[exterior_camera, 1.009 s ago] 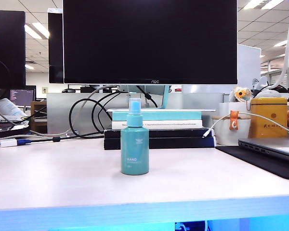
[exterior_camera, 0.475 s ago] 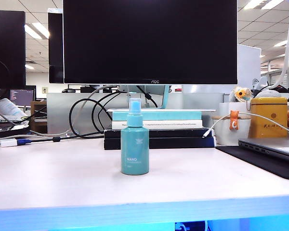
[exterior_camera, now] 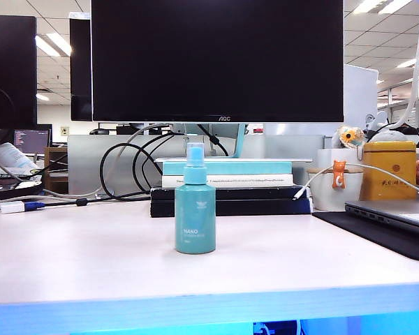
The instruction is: Pick up the sprayer with the left hand, pick up its lid with the right hand then put the lid on the sprayer.
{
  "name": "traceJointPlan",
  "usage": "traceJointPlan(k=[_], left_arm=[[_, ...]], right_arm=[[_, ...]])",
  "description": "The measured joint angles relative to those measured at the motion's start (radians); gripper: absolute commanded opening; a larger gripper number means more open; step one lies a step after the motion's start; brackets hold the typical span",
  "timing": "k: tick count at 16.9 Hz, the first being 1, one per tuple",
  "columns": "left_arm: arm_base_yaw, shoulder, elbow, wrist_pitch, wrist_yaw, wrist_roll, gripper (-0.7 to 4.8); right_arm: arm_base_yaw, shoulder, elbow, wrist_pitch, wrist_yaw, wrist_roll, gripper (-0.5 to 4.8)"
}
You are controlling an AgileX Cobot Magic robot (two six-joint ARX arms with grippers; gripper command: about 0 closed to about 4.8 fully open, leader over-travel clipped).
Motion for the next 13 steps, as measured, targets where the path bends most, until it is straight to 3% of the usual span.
traceJointPlan(k=[3,4,8,9,13], left_arm=[[0.000,0.000,0.000,0.000,0.002,-0.020,0.79],[0.000,0.000,0.000,0.000,0.005,-0.038,0.79],[0.000,0.000,0.000,-0.002,0.008,-0.038,0.79],[0.000,0.000,0.000,-0.024,0.010,-0.022,0.79],[0.000,0.000,0.000,-0.044,0.010,-0.019,0.80]], right_arm=[[0.000,-0.163,0.000,0.026,0.000,0.010,-0.05],[0.000,-0.285,0.002,-0.038,0.022,0.010,-0.05],[0.000,-0.412,0.000,-0.328,0.076,0.001,-0.05],[0.001,-0.414,0.000,-0.406,0.029,0.000,-0.05],[0.001,-0.414,0.000,-0.413,-0.114,-0.002,-0.05]])
